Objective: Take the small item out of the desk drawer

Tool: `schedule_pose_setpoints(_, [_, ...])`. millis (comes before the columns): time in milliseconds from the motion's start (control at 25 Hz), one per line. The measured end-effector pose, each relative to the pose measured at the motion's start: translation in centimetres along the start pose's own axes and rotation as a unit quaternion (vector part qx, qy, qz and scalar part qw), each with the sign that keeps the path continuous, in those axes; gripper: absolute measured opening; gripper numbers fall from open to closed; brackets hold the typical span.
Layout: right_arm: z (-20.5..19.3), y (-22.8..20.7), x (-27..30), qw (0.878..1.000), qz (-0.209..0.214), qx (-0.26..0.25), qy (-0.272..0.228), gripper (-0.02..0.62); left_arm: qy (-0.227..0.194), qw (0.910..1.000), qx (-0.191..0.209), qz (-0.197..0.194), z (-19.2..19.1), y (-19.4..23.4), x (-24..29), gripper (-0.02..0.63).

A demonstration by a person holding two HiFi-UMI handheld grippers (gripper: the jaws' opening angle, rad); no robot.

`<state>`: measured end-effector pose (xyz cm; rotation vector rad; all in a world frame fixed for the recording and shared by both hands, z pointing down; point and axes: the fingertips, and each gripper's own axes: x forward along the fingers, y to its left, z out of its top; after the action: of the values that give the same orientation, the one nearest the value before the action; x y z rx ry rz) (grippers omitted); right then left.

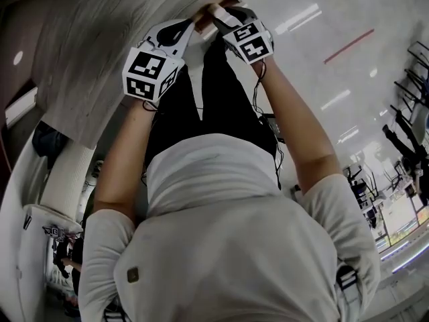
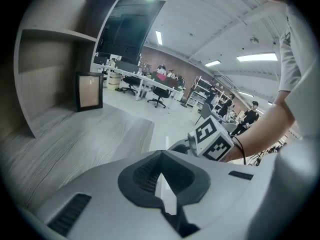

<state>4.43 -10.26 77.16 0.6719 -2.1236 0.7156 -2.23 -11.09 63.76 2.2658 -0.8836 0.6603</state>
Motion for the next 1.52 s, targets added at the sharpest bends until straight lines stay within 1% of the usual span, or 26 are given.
schedule_pose_setpoints(160, [-2.5, -0.5, 3.1, 0.999, -0.01, -0.005, 0.041, 0.196, 0.01, 0.9999, -0.005, -0.002, -1.0, -0.1, 0.7, 0.015])
schedule_pose_setpoints(400, [-4.5, -1.8, 6.7, 0.996, -0.026, -0.018, 0.089, 0.207, 0.022, 0.9997, -0.009, 0.005, -1.9, 0.5, 1.7, 0.015])
schedule_pose_setpoints(520, [-5.3, -2.4, 7.5, 0.994, -0.035, -0.021, 0.104, 0.21, 0.024, 0.9996, -0.012, 0.003, -2.1, 0.5, 1.9, 0.015])
schedule_pose_setpoints(720, [-5.9, -2.2, 8.8, 0.992, -0.026, -0.023, 0.12, 0.209, 0.028, 0.9995, -0.013, 0.005, -2.7, 0.8, 2.2, 0.015])
schedule_pose_setpoints(880, [-6.8, -2.1, 9.8, 0.989, -0.036, -0.027, 0.142, 0.209, 0.028, 0.9995, -0.016, 0.006, -3.1, 1.0, 1.9, 0.015])
schedule_pose_setpoints(1000, [-7.5, -2.5, 10.0, 0.986, -0.043, -0.027, 0.156, 0.193, 0.03, 0.9994, -0.015, 0.005, -3.2, 0.7, 2.0, 0.015])
schedule_pose_setpoints(1280, [-7.8, -2.6, 10.2, 0.984, -0.047, -0.045, 0.165, 0.166, 0.031, 0.9993, -0.019, 0.006, -3.6, 0.8, 1.9, 0.015])
schedule_pose_setpoints(1520, [-6.7, -2.4, 9.0, 0.987, -0.048, -0.044, 0.146, 0.16, 0.026, 0.9995, -0.014, 0.007, -3.0, 0.4, 1.6, 0.015])
